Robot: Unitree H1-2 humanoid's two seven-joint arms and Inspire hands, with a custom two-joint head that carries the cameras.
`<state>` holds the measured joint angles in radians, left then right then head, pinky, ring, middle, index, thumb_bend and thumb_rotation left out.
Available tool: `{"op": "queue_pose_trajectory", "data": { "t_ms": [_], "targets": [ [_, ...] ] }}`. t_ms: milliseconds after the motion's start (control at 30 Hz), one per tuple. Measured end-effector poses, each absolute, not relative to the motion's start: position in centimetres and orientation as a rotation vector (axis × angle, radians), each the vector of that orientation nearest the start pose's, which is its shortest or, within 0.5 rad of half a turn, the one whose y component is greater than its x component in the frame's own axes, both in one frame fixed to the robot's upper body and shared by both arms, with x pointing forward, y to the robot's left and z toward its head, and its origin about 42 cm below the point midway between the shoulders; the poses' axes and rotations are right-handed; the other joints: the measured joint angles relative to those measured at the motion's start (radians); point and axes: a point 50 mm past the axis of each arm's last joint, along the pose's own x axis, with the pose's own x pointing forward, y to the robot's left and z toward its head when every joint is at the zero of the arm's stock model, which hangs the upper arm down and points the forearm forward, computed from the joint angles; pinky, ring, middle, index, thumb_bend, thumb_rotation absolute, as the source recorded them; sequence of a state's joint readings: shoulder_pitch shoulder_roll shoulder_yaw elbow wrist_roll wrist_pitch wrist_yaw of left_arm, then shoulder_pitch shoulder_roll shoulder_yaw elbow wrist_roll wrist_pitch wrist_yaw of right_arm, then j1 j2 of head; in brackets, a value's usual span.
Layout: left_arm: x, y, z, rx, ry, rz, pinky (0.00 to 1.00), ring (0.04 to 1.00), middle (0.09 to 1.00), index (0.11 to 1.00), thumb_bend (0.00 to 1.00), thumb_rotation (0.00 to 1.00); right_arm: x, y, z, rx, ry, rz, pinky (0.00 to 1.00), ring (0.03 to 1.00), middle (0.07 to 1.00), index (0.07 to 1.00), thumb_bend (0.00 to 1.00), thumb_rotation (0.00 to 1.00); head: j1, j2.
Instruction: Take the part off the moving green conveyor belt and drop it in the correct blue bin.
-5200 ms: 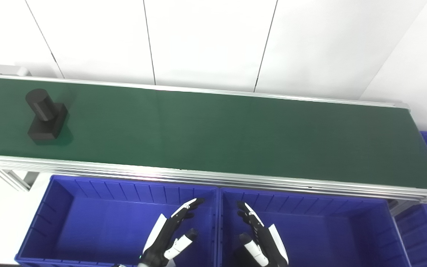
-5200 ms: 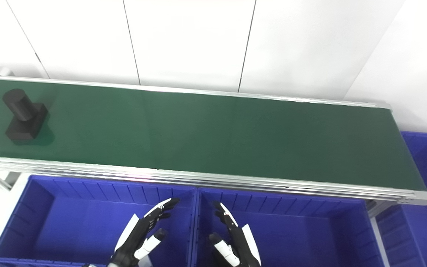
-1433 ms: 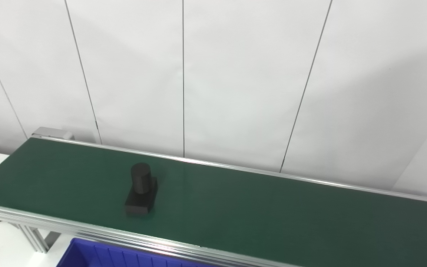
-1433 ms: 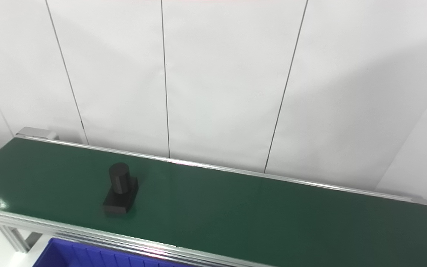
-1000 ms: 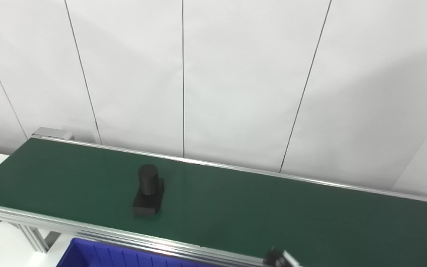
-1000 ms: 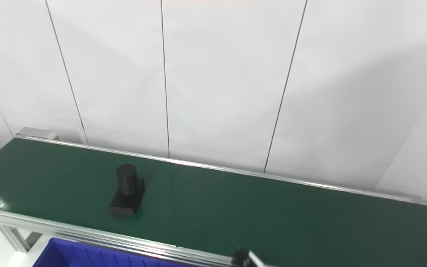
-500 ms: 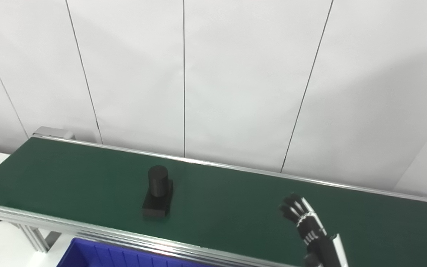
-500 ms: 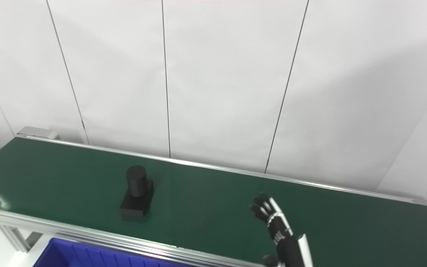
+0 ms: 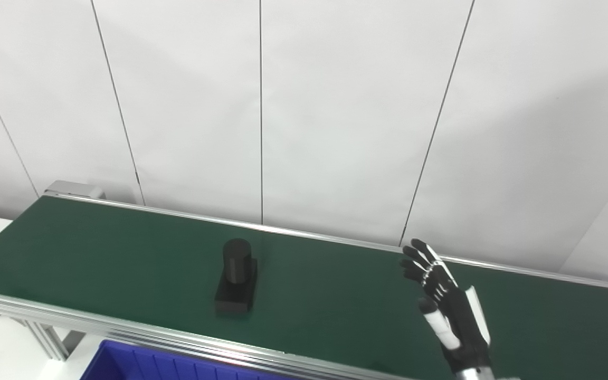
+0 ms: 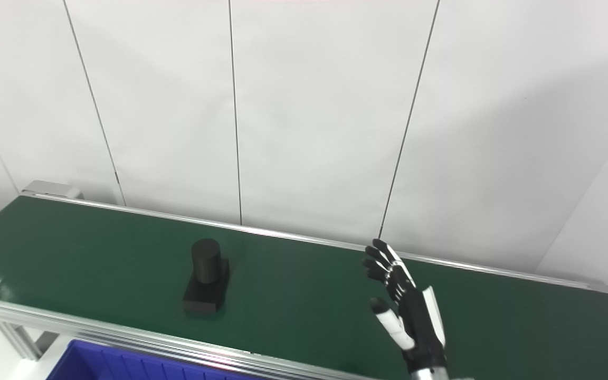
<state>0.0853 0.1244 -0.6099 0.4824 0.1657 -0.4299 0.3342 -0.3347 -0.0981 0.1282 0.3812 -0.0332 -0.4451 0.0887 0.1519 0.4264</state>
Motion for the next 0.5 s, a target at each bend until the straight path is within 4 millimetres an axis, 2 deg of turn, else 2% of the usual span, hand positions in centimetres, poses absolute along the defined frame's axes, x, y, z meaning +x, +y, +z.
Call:
{"op": "queue_pose_trajectory", "data": {
  "t_ms": [133,167,333,400,500],
  "targets": [
    [17.8,13.3,-3.1,0.266,0.083,-0.338,0.75,0.850,0.863,0.822,0.81,0.99,39.7,-18.0,13.1,-0.164,-0.375,0.304,0.77,0.825,0.873,0.910,0.75,0.72,-0.006,0.002],
    [17.8,13.3,-3.1,0.267,0.083,-0.338,0.76,0.855,0.867,0.824,0.81,0.99,40.2,-18.0,13.1,-0.161,-0.370,0.304,0.76,0.821,0.877,0.907,0.75,0.68,-0.008,0.003],
    [17.8,13.3,-3.1,0.262,0.086,-0.344,0.77,0.858,0.870,0.822,0.80,0.97,42.1,-17.6,13.1,-0.179,-0.338,0.310,0.69,0.824,0.884,0.900,0.76,0.63,-0.011,0.003],
    [17.8,13.3,-3.1,0.262,0.086,-0.344,0.76,0.856,0.868,0.822,0.80,0.98,42.4,-17.4,13.2,-0.177,-0.334,0.312,0.66,0.830,0.877,0.899,0.76,0.58,-0.014,0.003],
    [17.8,13.3,-3.1,0.263,0.083,-0.344,0.77,0.857,0.869,0.826,0.79,0.98,43.0,-17.1,12.7,-0.159,-0.303,0.317,0.77,0.833,0.884,0.903,0.77,0.48,-0.015,0.003]
  ]
}}
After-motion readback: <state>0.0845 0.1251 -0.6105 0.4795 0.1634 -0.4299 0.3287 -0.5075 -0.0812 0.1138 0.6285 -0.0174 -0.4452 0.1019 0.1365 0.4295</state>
